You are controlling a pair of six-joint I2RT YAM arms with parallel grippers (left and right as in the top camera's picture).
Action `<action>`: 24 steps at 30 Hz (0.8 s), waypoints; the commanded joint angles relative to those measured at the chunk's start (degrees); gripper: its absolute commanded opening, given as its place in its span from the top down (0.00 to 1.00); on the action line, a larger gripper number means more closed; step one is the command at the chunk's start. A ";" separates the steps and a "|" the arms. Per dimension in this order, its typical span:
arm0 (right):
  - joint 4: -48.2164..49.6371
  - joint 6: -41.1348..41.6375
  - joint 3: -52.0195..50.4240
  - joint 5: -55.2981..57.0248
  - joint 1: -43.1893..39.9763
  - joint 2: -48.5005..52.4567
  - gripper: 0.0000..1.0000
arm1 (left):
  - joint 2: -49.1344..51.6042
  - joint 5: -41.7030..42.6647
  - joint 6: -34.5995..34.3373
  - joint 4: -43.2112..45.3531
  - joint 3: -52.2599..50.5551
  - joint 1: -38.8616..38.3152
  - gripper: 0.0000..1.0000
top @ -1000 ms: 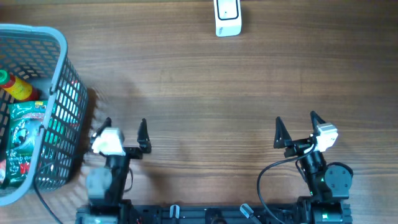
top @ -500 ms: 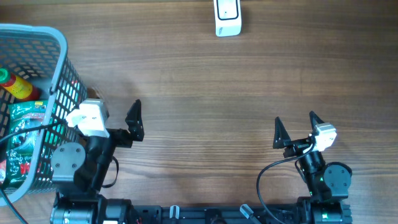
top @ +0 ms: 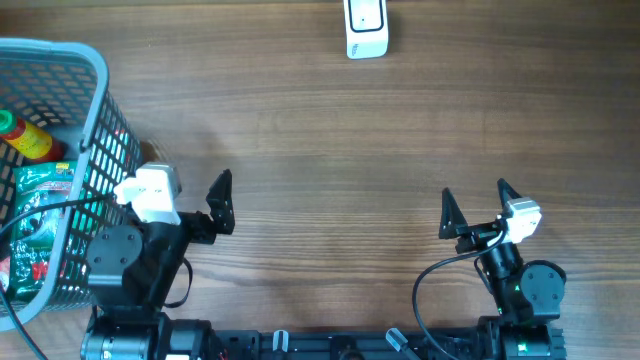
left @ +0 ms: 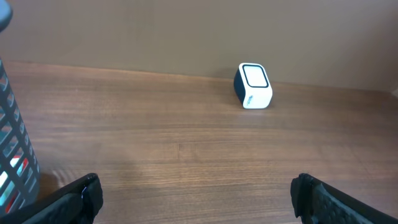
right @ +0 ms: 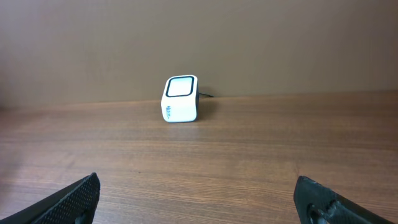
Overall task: Scan the item barcode
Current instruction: 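Move the left gripper over the grey basket and reach inside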
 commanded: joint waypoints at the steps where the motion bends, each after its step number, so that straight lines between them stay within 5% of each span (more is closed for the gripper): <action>1: 0.20 -0.96 -0.07 0.37 0.20 -0.20 0.00 | -0.22 0.72 -1.40 2.82 0.04 -0.09 0.00; 15: 0.20 -0.92 -0.07 0.37 0.20 -0.20 0.00 | 3.58 -1.27 -1.79 2.71 13.84 -0.09 0.00; 24: 0.20 -0.94 -0.07 0.37 0.20 -0.20 0.00 | 16.94 -15.78 -4.70 -10.38 34.88 -0.09 0.00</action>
